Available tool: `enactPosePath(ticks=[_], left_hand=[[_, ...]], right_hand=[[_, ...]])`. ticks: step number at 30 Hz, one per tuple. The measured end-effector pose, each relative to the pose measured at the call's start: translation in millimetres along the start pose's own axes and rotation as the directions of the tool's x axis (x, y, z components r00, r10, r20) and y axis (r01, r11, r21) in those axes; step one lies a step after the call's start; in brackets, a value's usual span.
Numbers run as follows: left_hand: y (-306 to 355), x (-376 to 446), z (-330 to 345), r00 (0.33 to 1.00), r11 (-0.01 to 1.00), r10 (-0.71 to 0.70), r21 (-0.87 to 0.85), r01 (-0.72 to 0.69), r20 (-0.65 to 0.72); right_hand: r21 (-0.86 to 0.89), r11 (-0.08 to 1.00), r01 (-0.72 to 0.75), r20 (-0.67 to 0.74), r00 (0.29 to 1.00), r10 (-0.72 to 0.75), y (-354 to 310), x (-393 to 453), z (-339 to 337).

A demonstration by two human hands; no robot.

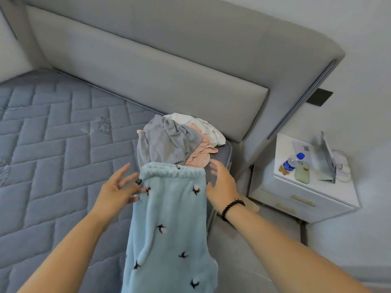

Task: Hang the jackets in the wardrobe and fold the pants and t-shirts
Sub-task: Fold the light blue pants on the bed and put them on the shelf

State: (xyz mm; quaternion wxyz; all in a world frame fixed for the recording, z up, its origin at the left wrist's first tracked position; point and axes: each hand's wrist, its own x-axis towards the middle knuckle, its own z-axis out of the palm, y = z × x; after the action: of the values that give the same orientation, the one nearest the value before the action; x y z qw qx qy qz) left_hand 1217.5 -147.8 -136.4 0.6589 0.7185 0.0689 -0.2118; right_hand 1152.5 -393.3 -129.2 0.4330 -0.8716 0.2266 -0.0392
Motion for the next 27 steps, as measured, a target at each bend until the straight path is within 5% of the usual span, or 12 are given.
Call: enactPosePath(ticks=[4,10,15,19,21,27], left_hand=[[-75.7,20.5,5.0,0.987,0.989,-0.134,0.051,0.139,-0.083],[-205.4,-18.3,1.7,0.903,0.879,-0.314,0.270,0.394,-0.295],[-263.9,-48.7,-4.4,0.896,0.867,-0.376,0.250,0.430,-0.237],[-286.6,-68.3,-3.9,0.850,0.842,-0.436,0.199,0.501,-0.296],[-295.9,-72.5,-6.2,0.799,0.798,-0.523,0.160,0.582,-0.298],[-312.6,-74.1,-16.6,0.758,0.760,-0.608,0.104,0.642,-0.235]], right_hand=[[0.102,0.977,-0.188,0.057,0.981,0.183,56.7,-6.9,54.1],[-0.027,0.890,-0.455,0.229,0.864,0.448,160.2,-79.7,119.7],[-0.056,0.816,-0.576,0.207,0.793,0.573,196.1,-123.4,152.1],[0.166,0.611,-0.774,0.098,0.629,0.771,222.2,-153.0,172.5],[0.290,0.470,-0.833,0.154,0.526,0.837,228.8,-166.1,179.6],[0.444,0.281,-0.851,0.345,0.452,0.823,242.0,-194.6,190.2]])
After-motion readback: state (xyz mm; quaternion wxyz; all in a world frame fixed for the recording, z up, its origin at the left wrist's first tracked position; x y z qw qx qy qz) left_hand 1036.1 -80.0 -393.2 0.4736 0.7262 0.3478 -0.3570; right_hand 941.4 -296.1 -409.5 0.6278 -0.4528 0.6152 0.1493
